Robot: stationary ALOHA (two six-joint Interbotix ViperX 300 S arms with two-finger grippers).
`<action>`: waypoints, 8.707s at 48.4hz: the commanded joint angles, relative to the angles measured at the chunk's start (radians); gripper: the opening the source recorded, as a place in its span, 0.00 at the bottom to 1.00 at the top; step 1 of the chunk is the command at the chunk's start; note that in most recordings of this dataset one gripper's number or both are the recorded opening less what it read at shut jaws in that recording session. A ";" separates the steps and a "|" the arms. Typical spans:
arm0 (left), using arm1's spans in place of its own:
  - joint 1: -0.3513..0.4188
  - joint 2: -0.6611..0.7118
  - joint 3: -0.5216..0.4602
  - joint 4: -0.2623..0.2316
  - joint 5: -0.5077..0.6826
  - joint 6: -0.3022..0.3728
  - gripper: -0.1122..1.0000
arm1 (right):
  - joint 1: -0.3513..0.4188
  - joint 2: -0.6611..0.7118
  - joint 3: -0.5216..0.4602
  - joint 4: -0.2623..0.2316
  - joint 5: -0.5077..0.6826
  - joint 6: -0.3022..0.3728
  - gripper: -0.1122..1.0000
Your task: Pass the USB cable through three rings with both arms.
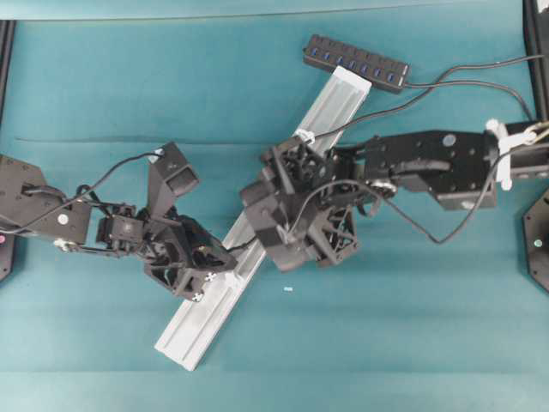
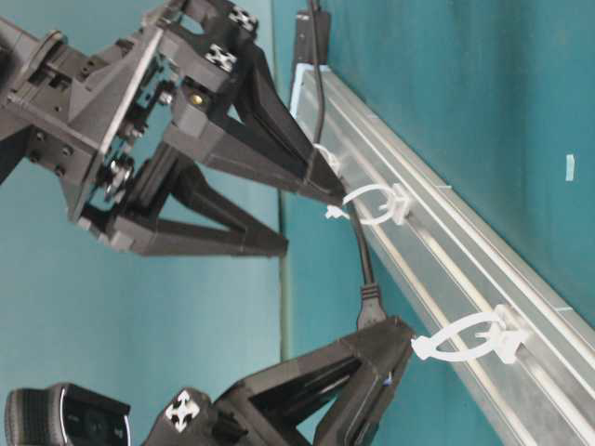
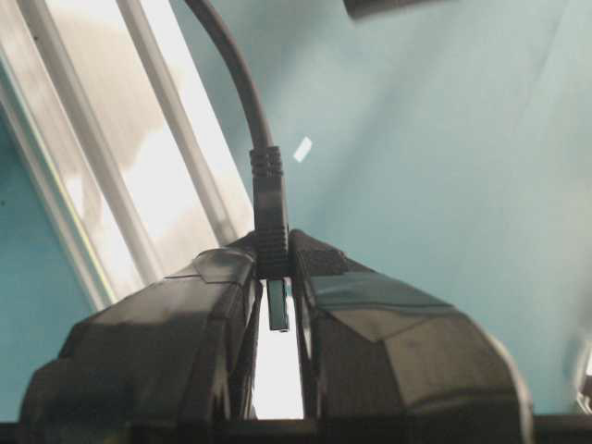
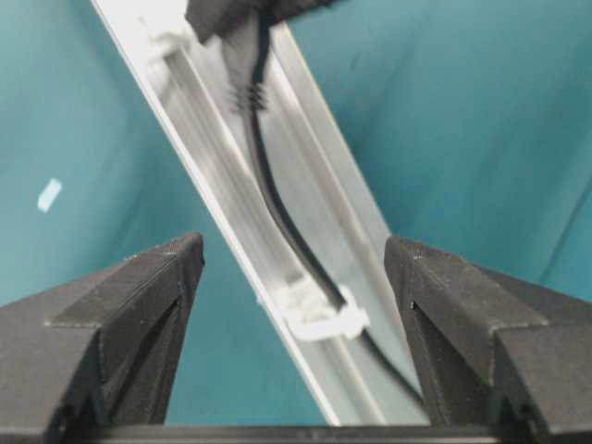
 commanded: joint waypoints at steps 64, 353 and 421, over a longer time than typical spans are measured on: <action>0.023 -0.051 0.012 0.003 -0.009 0.000 0.22 | 0.026 0.149 -0.120 -0.141 0.041 0.052 0.16; -0.127 -0.021 0.017 0.003 -0.015 0.012 0.21 | 0.067 0.167 -0.123 -0.071 -0.008 0.238 0.87; -0.163 -0.308 0.084 0.003 0.140 -0.067 0.19 | 0.005 -0.153 0.233 -0.066 -0.310 0.646 0.87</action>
